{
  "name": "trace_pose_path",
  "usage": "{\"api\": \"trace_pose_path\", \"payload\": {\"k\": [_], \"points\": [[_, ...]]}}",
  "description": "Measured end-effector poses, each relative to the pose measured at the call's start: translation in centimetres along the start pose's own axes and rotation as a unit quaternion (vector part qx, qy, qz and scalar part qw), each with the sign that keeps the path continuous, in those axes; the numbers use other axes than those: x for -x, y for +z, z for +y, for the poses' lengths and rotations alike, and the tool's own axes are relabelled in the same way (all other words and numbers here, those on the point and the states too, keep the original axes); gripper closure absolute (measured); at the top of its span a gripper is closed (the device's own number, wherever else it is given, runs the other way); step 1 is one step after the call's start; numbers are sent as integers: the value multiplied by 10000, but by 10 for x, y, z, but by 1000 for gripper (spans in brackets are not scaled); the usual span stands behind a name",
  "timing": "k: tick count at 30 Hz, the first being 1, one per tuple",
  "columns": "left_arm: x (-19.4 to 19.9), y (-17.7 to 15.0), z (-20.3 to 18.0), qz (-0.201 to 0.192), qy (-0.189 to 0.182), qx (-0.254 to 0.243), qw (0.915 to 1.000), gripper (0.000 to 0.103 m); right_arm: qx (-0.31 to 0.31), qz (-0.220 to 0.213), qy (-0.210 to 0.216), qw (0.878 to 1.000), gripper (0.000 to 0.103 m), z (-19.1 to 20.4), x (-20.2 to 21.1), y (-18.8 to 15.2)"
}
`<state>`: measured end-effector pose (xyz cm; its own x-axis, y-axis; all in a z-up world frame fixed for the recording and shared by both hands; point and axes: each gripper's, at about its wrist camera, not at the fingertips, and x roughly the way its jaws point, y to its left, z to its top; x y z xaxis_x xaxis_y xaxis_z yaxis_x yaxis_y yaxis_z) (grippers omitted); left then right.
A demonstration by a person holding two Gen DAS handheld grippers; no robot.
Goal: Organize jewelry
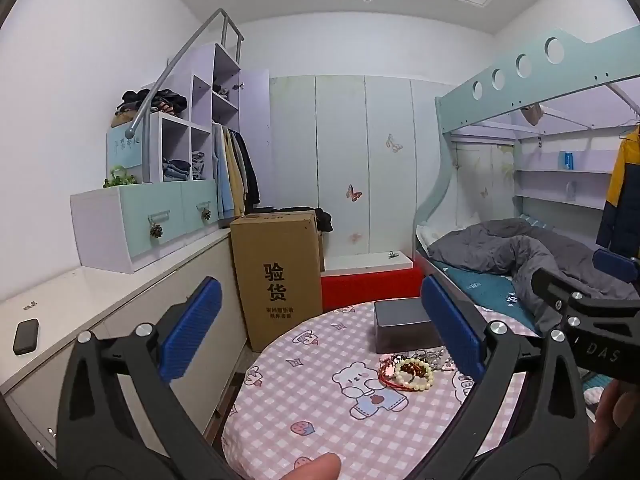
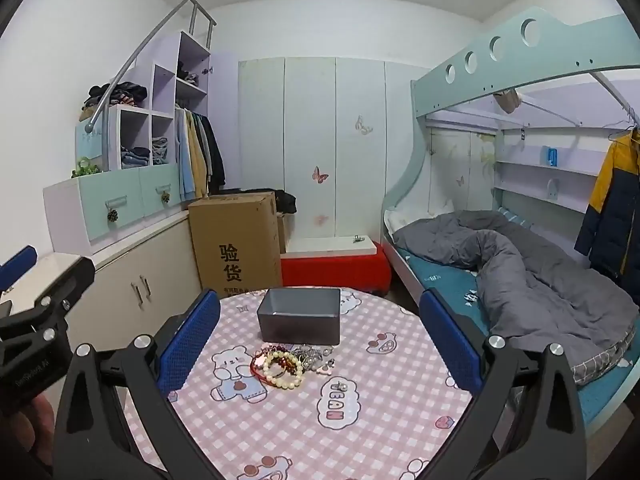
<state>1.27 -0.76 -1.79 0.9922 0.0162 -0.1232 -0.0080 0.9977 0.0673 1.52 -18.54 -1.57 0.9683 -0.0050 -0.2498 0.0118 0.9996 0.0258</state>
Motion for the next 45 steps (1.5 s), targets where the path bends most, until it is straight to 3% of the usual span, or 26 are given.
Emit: {"api": "trace_pose_path", "payload": {"k": [12,25,33,35,42,45], "points": [[-32,-13,-1,288,-134,163,9994,6,92,168,28,9998,7,-4,-18,0],[-93,-51,-15,1010,-203,170,9945,6,31,553,-82,9984,7,-20,-54,-23],[-158,-105,-43,2211,-533,-105,9737,6,-148,1344,-177,9907,7,-40,-83,-58],[-172,-115,-48,2371,-509,-194,9700,6,-266,1635,-131,9861,7,-44,-92,-69],[-223,-145,-56,3083,-439,-434,9493,6,-398,1963,-17,9797,7,-50,-121,-88],[-235,-151,-57,3231,-490,-387,9443,6,-457,2072,89,9772,7,-46,-133,-92]]}}
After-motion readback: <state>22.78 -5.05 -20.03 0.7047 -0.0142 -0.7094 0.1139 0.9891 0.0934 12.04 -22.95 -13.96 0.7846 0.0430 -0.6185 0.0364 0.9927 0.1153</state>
